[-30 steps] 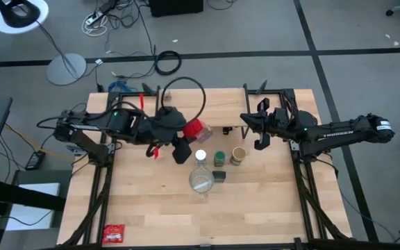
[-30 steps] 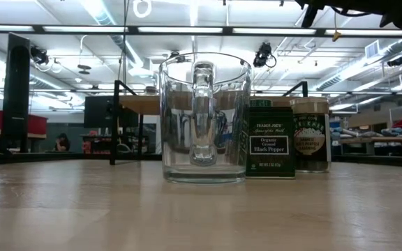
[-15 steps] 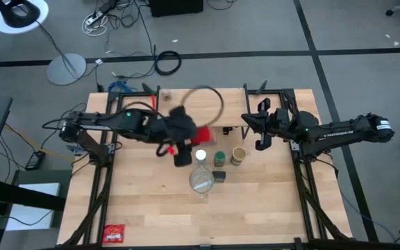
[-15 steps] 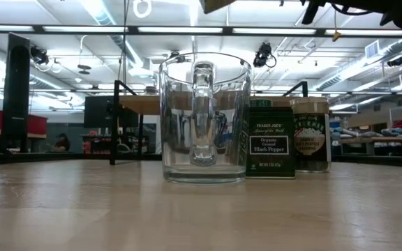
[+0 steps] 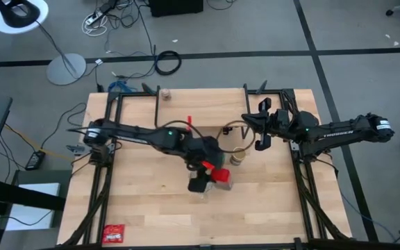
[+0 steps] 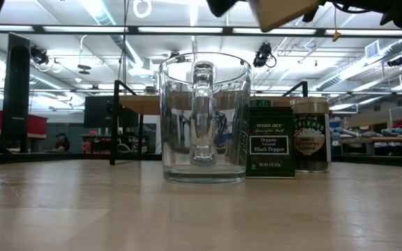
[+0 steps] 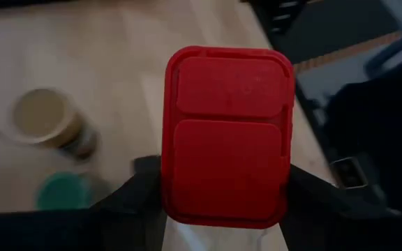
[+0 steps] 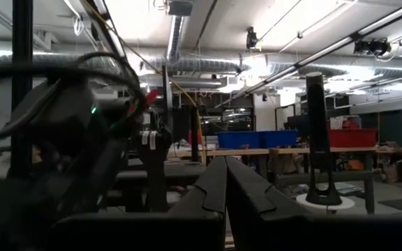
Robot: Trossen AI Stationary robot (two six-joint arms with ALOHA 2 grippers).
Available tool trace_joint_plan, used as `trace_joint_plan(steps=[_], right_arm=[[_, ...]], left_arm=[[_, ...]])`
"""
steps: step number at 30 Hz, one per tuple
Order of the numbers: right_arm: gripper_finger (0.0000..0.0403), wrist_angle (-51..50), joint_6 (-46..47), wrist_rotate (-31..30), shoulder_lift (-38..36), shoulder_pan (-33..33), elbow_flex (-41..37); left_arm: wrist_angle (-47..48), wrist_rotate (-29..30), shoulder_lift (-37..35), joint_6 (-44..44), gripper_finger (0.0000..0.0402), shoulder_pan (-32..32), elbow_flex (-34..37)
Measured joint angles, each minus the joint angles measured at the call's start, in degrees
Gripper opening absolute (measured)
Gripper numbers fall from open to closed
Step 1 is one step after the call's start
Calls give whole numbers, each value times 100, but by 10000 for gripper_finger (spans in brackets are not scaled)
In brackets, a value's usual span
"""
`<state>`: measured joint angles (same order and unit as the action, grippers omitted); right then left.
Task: Shelf spices
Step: Move the red seasoning can to the center of the table
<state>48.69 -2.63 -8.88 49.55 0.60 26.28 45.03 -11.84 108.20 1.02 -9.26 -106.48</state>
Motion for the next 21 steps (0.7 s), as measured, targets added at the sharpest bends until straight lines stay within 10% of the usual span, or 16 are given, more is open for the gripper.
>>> trace_joint_plan(steps=[21], right_arm=[[3,154,-85,160,-1,0,0]], left_arm=[[-573,104,1423,-319,206,-170,0]])
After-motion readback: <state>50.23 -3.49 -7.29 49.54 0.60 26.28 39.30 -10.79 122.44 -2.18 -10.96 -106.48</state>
